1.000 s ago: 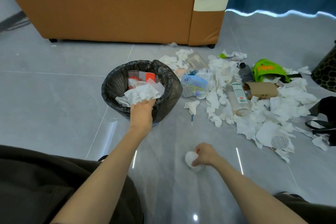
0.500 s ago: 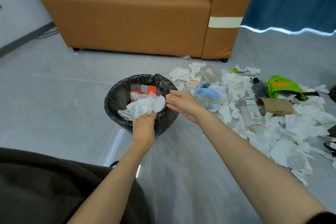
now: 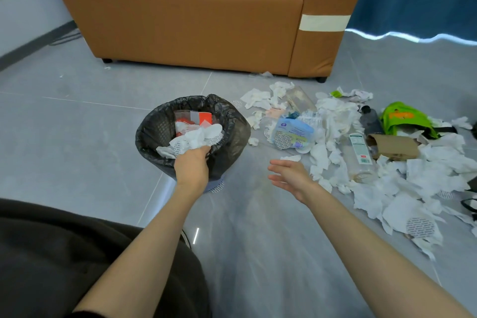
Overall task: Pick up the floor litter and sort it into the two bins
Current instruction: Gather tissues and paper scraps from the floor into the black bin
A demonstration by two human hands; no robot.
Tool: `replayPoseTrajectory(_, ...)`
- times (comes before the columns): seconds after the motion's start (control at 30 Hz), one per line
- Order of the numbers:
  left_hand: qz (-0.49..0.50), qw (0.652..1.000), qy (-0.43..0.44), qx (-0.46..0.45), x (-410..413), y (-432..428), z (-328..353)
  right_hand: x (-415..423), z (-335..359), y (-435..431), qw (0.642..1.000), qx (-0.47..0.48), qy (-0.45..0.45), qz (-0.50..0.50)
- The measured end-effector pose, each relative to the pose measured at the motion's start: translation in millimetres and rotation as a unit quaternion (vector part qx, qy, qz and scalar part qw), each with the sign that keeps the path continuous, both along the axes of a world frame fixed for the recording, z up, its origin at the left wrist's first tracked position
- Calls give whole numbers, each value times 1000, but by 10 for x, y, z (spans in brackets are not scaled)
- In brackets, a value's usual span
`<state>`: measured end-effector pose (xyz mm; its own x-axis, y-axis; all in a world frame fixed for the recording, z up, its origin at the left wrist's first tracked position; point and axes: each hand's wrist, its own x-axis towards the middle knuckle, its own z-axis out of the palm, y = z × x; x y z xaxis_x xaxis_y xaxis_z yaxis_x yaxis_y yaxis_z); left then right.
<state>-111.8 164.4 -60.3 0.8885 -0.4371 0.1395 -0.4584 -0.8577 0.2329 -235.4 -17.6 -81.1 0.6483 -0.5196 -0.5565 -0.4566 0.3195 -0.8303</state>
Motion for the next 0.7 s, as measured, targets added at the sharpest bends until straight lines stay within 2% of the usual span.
replayPoseTrajectory(0.1, 8, 998, -31, -47, 51, 79, 45, 56, -95, 85, 1000, 8, 12, 3)
replayPoseTrajectory(0.23, 10, 996, -62, -61, 139, 181, 113, 226, -184, 278, 998, -9, 36, 48)
replayPoseTrajectory(0.4, 21, 994, -87, -58, 333, 363, 134, 528, -337, 555, 978, -125, 66, 154)
replayPoseTrajectory(0.5, 20, 995, -93, -43, 460, 480, 44, 679, -480, 730, 929, -232, 77, 279)
replayPoseTrajectory(0.6, 21, 996, -77, -46, 524, 587, -82, 813, -674, 881, 847, -320, 107, 410)
replayPoseTrajectory(0.7, -1, 997, -75, -28, 538, 655, -159, 915, -899, 1018, 783, -369, 135, 483)
